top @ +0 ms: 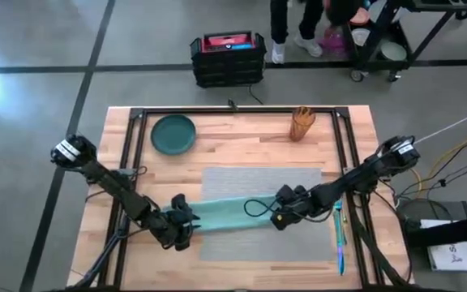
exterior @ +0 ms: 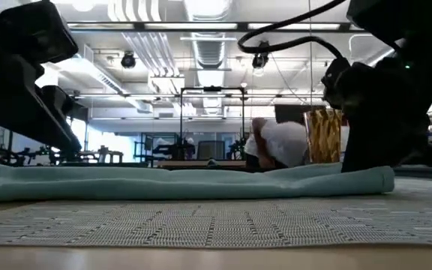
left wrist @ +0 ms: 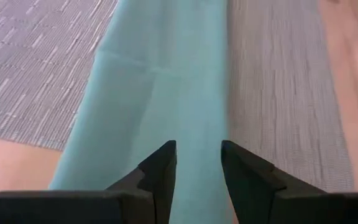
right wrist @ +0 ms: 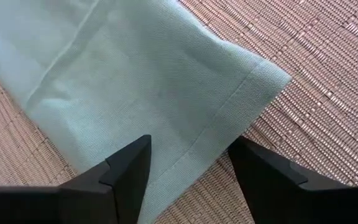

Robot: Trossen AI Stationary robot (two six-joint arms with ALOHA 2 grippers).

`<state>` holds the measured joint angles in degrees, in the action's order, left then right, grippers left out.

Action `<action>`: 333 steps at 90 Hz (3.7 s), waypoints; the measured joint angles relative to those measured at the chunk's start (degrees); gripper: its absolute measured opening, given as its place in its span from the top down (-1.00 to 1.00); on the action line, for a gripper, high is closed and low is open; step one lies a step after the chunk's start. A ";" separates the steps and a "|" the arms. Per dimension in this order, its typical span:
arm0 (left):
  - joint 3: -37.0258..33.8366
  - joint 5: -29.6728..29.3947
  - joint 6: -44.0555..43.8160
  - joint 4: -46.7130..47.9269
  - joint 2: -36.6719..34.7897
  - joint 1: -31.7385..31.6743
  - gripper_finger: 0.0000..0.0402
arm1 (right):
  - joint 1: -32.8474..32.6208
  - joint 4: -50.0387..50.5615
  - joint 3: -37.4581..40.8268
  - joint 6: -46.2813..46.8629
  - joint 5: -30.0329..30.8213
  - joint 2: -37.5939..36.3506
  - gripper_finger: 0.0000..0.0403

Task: Set table place
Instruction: Fold the light blue table napkin

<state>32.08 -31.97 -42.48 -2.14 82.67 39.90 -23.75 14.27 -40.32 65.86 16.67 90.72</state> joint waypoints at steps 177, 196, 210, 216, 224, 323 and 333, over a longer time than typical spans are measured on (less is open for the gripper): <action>-0.87 9.03 19.93 -17.44 12.74 -10.12 0.43 | 0.15 -4.44 0.07 4.00 2.31 2.46 0.44; -0.90 9.03 19.93 -17.48 12.74 -10.12 0.43 | 0.15 -4.64 0.02 3.35 2.05 2.67 0.39; -0.90 9.02 19.93 -17.50 12.74 -10.12 0.43 | 0.15 -4.66 0.02 3.26 1.81 3.02 0.24; -0.90 9.01 19.93 -17.52 12.74 -10.12 0.43 | 0.15 -4.58 -0.02 2.51 1.77 3.04 0.19; -0.90 9.03 19.93 -17.53 12.74 -10.12 0.43 | 0.12 -4.55 -0.02 1.66 1.90 3.05 0.16; -0.96 10.93 19.28 -17.32 10.82 -10.10 0.43 | 0.15 -0.27 0.33 -4.19 3.46 -3.92 1.00; -0.96 10.78 19.28 -17.30 9.35 -10.10 0.43 | 0.19 -0.25 0.28 -4.52 3.84 -4.96 1.00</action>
<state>31.11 -21.18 -23.20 -19.44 92.02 29.80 -23.56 14.02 -40.03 61.34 20.51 85.76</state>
